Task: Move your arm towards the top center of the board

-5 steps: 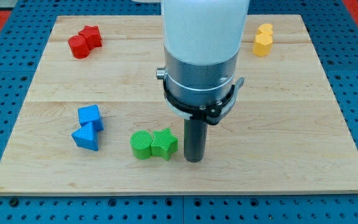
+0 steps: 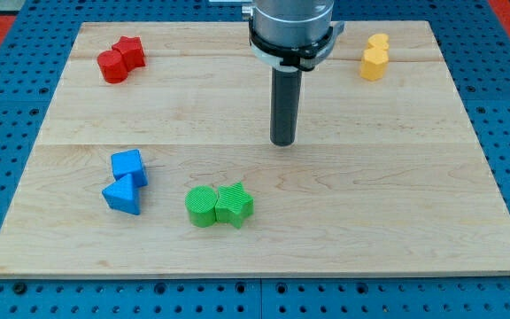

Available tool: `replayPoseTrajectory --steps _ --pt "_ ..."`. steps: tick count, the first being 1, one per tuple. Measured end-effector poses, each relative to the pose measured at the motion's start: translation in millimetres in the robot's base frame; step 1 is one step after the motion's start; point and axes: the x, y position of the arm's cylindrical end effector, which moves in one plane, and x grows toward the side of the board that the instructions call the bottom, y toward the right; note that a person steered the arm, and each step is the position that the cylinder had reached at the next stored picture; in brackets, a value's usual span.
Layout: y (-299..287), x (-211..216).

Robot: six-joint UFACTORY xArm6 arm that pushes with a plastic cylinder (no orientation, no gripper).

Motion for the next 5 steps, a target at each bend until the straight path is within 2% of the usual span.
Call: replayPoseTrajectory --steps 1,3,5 --pt "-1.7 -24.5" --pt "-1.7 -28.5" --pt "-1.7 -70.0"
